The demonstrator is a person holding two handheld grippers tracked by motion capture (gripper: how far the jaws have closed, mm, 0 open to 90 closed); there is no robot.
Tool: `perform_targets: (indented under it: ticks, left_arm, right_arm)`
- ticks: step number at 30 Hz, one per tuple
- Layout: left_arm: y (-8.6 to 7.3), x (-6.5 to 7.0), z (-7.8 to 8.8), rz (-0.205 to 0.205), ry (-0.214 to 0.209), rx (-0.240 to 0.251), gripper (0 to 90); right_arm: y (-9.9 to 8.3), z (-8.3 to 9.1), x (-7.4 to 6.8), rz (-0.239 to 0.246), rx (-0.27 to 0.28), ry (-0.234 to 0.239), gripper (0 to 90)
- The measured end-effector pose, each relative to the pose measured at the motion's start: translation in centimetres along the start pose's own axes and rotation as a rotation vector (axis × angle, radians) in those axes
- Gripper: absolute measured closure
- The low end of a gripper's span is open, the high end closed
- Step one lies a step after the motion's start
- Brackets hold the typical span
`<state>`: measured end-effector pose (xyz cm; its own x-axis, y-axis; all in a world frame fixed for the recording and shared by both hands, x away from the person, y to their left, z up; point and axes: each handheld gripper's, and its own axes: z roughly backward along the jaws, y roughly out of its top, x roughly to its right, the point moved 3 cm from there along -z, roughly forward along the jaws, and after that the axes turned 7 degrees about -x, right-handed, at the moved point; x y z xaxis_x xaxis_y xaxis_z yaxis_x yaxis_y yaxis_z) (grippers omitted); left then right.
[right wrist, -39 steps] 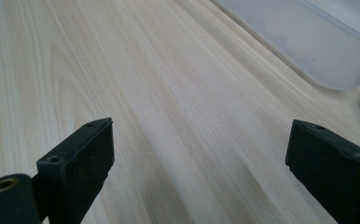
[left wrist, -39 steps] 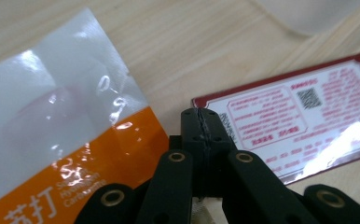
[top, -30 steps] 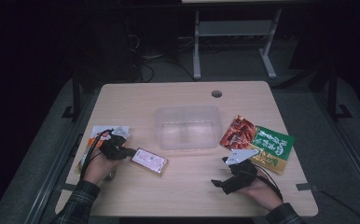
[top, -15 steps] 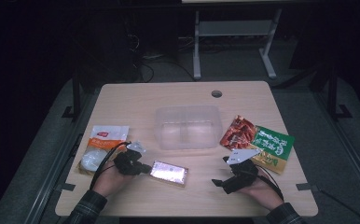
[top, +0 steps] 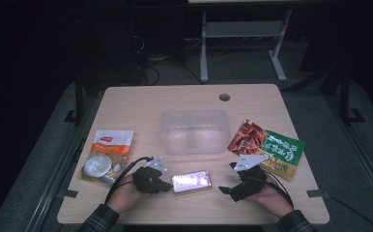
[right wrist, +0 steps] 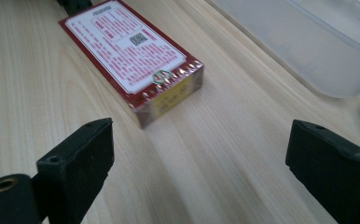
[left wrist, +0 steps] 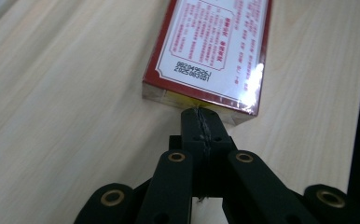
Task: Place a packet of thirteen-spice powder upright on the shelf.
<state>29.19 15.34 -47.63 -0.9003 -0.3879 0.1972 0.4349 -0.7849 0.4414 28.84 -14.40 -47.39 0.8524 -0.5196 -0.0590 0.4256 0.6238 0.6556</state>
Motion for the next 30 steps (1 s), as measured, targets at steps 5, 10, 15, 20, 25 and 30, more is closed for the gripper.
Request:
perform_targets:
  ticks: [5, 10, 15, 20, 25, 30]
  left_arm:
    - [0.5, 0.6, -0.4, -0.035, -0.006, 0.006, 89.6]
    - [0.3, 0.2, 0.8, -0.019, 0.029, 0.032, 71.5]
    - [0.4, 0.5, 1.8, -0.055, 0.047, 0.092, 41.1]
    - [1.4, 1.5, 0.6, -0.097, 0.063, 0.076, 26.2]
    - [2.3, 2.2, -1.0, -0.123, 0.099, 0.059, 19.7]
    - [2.8, 2.1, -1.8, -0.139, 0.119, 0.044, 19.4]
  right_arm:
    - [0.0, 0.0, 0.0, 0.000, 0.001, -0.001, 7.3]
    - [0.0, 0.0, 0.0, 0.000, 0.002, 0.000, 7.3]
    - [-0.1, 0.0, 0.0, 0.000, 0.002, 0.000, 7.3]
    - [-0.1, 0.0, 0.0, 0.000, 0.001, 0.000, 7.3]
    - [-0.1, -0.1, 0.0, 0.008, 0.000, -0.001, 7.3]
    - [0.0, -0.1, 0.0, 0.000, -0.002, 0.002, 7.3]
